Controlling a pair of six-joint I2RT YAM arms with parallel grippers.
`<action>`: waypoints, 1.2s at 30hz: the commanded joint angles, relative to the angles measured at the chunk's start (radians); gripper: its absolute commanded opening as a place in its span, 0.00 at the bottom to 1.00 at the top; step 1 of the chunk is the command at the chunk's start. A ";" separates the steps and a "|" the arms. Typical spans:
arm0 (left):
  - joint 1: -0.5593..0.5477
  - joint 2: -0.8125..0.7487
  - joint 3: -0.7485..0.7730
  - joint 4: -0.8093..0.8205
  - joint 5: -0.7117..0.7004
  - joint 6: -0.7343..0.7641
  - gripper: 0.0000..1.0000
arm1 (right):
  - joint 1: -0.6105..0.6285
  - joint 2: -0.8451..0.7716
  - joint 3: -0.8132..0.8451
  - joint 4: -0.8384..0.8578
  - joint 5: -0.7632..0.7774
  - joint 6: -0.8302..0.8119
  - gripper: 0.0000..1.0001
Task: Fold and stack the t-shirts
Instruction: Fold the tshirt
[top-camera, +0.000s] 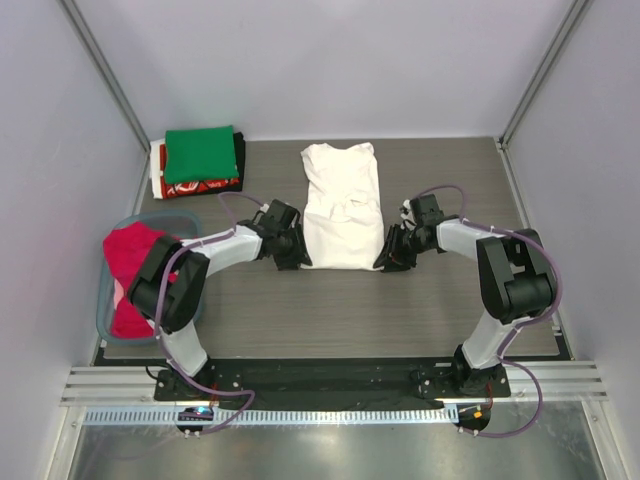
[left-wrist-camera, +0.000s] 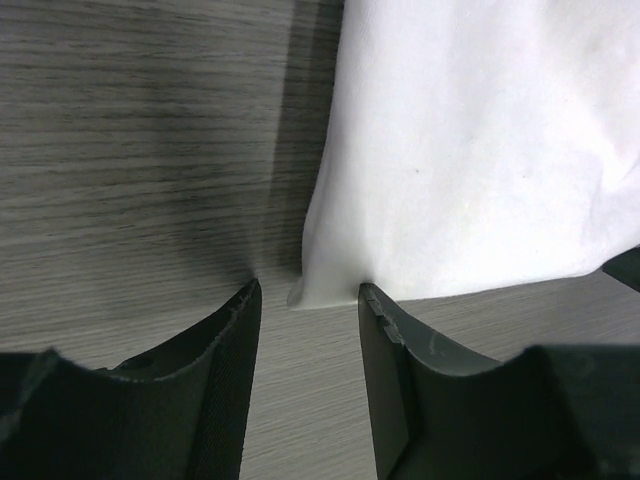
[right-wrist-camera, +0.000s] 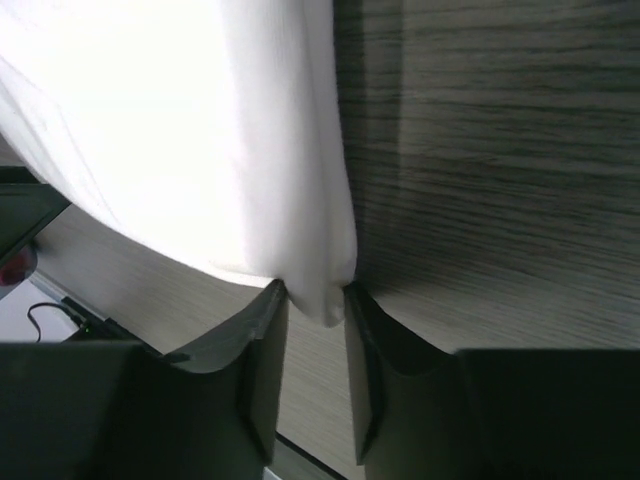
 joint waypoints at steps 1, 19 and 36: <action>0.005 0.027 -0.019 0.044 -0.006 -0.011 0.44 | -0.006 0.025 -0.012 0.024 0.028 -0.016 0.32; -0.005 -0.138 -0.117 0.067 0.046 -0.096 0.00 | -0.014 -0.085 -0.033 -0.069 0.068 0.029 0.01; -0.336 -0.666 -0.080 -0.457 -0.232 -0.315 0.00 | 0.402 -0.717 -0.107 -0.405 0.315 0.328 0.01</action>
